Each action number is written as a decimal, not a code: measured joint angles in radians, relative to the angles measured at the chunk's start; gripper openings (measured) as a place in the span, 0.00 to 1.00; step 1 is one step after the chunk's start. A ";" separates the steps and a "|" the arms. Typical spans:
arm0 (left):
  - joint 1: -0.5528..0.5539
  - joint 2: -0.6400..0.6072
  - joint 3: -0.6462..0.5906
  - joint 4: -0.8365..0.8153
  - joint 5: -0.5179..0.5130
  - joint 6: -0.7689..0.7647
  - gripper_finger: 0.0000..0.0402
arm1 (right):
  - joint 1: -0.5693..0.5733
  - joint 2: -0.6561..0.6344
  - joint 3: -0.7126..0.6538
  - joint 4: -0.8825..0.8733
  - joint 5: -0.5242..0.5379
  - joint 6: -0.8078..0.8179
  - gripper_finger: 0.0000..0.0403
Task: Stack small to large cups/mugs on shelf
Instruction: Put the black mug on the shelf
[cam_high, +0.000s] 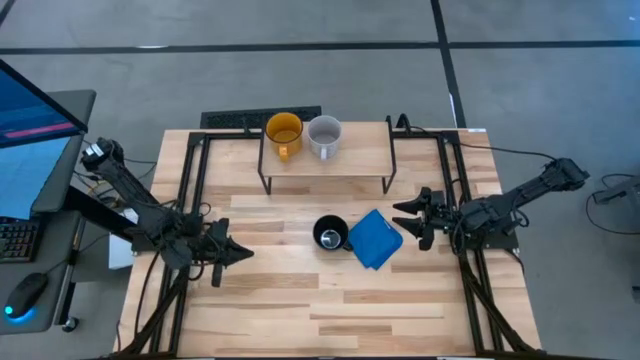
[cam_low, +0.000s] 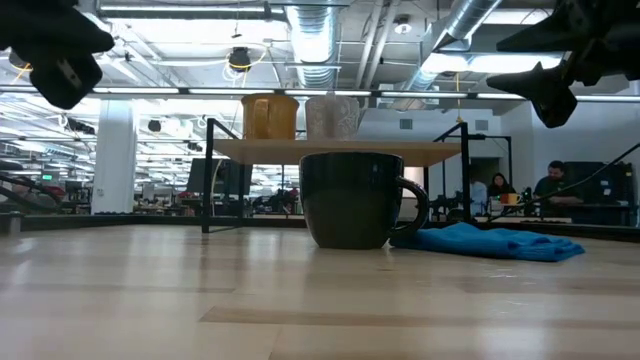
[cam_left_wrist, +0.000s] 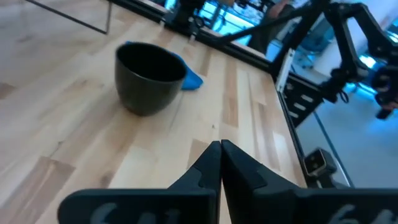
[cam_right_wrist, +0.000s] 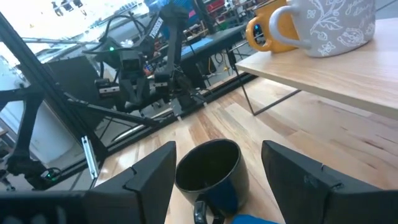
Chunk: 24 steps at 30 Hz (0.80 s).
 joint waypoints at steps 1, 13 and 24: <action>0.008 -0.008 -0.006 0.001 0.023 0.012 0.00 | 0.000 0.000 0.000 0.000 0.000 0.000 0.65; 0.120 -0.056 -0.049 0.080 0.103 0.174 0.00 | 0.000 0.000 0.000 0.000 0.000 -0.008 0.65; 0.142 -0.054 -0.049 0.030 -0.005 0.168 0.00 | 0.000 0.000 0.000 -0.001 0.000 -0.010 0.65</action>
